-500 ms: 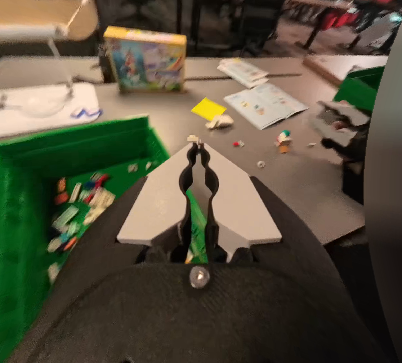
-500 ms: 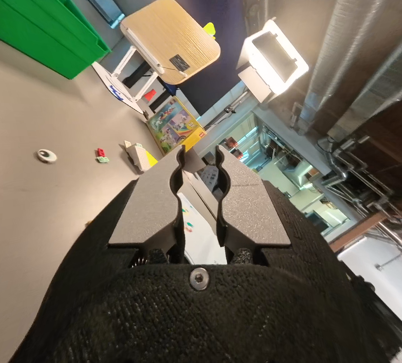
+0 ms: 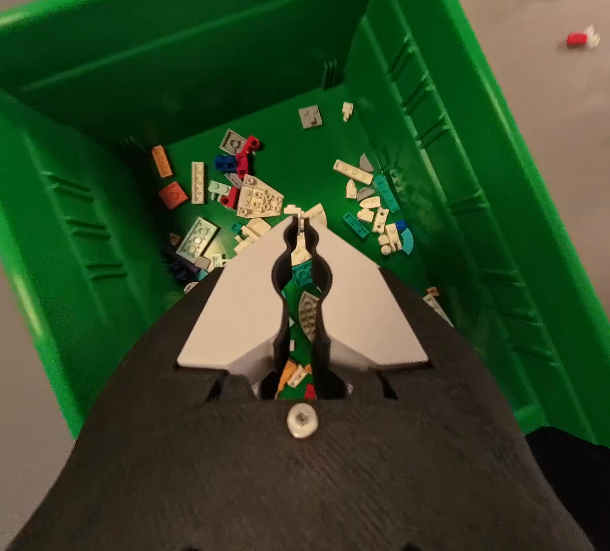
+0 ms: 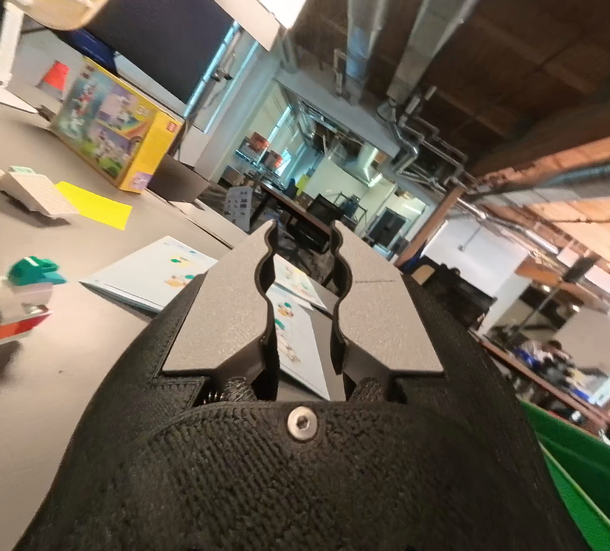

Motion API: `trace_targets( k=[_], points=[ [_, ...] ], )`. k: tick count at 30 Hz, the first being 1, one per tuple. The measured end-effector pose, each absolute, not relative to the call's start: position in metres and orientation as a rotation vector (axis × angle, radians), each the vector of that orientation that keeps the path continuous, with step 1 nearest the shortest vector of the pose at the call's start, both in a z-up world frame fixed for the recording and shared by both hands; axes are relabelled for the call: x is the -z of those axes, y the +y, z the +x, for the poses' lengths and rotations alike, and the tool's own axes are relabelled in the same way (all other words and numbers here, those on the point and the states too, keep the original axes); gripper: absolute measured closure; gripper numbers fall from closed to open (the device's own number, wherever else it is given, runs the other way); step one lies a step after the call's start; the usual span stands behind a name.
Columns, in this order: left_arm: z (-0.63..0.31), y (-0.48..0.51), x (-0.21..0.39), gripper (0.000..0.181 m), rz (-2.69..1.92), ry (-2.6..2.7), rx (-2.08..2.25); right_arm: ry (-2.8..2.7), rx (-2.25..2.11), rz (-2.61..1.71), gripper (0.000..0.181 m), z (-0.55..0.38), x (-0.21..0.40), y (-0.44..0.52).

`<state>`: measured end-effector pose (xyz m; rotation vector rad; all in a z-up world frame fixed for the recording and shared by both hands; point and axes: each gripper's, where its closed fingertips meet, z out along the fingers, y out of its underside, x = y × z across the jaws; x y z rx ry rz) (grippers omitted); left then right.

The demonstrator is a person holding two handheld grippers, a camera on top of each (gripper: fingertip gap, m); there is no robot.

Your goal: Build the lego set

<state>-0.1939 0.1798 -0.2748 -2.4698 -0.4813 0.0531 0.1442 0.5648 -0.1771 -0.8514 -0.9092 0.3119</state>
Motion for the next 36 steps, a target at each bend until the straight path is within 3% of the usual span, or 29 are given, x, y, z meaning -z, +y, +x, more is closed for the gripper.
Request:
trace_targets(
  k=[3,7,12,19,30,36],
  points=[
    [-0.193,0.179,0.288,0.179,-2.567,-0.410,-0.041,-0.872,-0.296,-0.906,0.153,0.150,0.181,0.578],
    [-0.190,0.174,0.297,0.162,-2.655,-0.344,-0.028,-0.840,-0.270,-0.945,0.153,0.155,0.183,0.587],
    [-0.176,0.171,0.302,0.154,-2.652,-0.305,0.009,-0.835,-0.236,-0.965,0.154,0.157,0.186,0.592],
    [-0.176,0.163,0.260,0.154,-2.445,-0.342,0.002,-0.813,-0.241,-1.012,0.155,0.159,0.190,0.599],
    [-0.211,0.099,0.183,0.148,-2.002,-0.543,-0.486,-0.845,-0.251,-1.010,0.155,0.152,0.194,0.596],
    [-0.217,0.038,0.215,0.103,-2.053,-0.884,-0.462,-0.862,-0.260,-0.998,0.155,0.148,0.195,0.593]
  ],
)
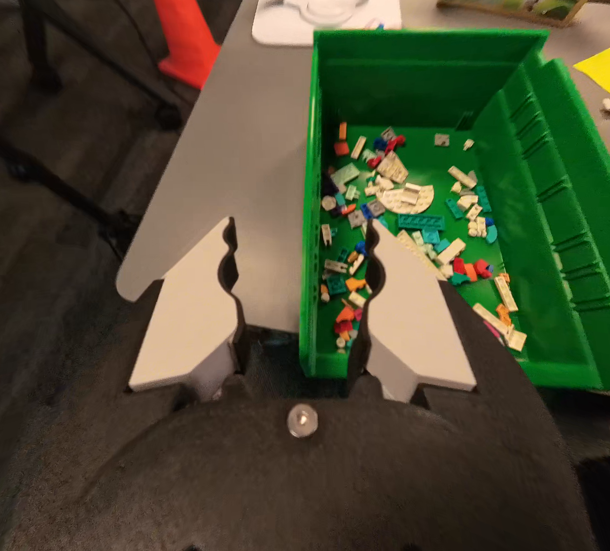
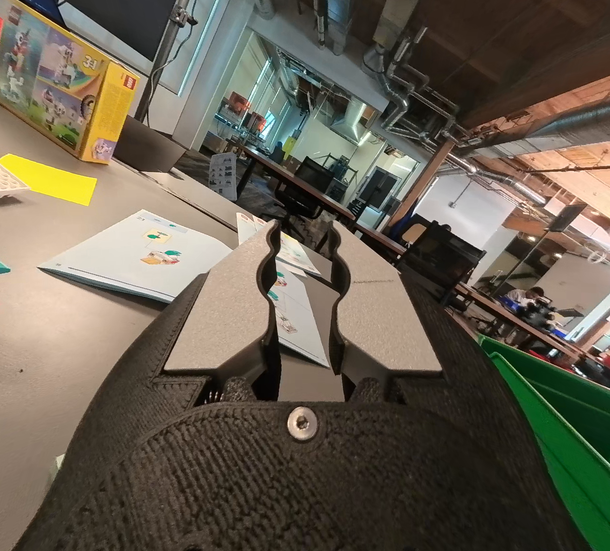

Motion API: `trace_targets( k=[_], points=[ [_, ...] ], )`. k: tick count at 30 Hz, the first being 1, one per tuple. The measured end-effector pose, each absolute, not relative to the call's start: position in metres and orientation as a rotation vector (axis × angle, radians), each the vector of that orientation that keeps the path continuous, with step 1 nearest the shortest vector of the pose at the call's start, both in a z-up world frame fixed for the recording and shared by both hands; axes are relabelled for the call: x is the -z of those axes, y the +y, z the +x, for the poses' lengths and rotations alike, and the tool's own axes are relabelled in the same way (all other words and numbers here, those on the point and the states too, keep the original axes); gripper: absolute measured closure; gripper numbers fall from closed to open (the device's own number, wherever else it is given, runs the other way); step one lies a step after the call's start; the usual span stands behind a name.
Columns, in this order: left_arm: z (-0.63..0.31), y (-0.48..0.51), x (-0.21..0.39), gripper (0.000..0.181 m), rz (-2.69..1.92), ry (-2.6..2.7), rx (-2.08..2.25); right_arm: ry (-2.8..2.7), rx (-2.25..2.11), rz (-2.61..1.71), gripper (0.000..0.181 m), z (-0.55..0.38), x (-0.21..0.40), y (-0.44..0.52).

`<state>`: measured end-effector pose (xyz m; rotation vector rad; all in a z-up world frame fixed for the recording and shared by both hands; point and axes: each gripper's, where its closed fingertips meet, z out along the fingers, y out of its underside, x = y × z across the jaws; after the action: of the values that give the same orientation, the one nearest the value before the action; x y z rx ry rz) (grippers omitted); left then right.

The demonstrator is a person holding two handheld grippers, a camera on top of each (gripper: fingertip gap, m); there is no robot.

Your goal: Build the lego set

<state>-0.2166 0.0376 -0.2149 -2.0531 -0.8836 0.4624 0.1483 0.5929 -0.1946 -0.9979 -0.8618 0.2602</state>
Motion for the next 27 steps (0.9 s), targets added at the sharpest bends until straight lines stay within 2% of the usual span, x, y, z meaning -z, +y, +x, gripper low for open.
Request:
trace_targets(
  k=[3,8,15,27],
  points=[
    [-0.205,0.032,0.233,0.105,-2.053,-0.931,-0.314,-0.868,-0.271,-0.995,0.156,0.146,0.195,0.592],
    [-0.186,0.033,0.250,0.118,-2.026,-0.987,-0.064,-0.872,-0.287,-0.985,0.157,0.145,0.194,0.590],
    [-0.174,0.047,0.238,0.128,-1.938,-0.919,0.113,-0.864,-0.305,-0.985,0.158,0.145,0.193,0.589],
    [-0.143,0.071,0.232,0.134,-1.915,-0.798,0.334,-0.867,-0.312,-0.988,0.158,0.144,0.194,0.589]
  ],
)
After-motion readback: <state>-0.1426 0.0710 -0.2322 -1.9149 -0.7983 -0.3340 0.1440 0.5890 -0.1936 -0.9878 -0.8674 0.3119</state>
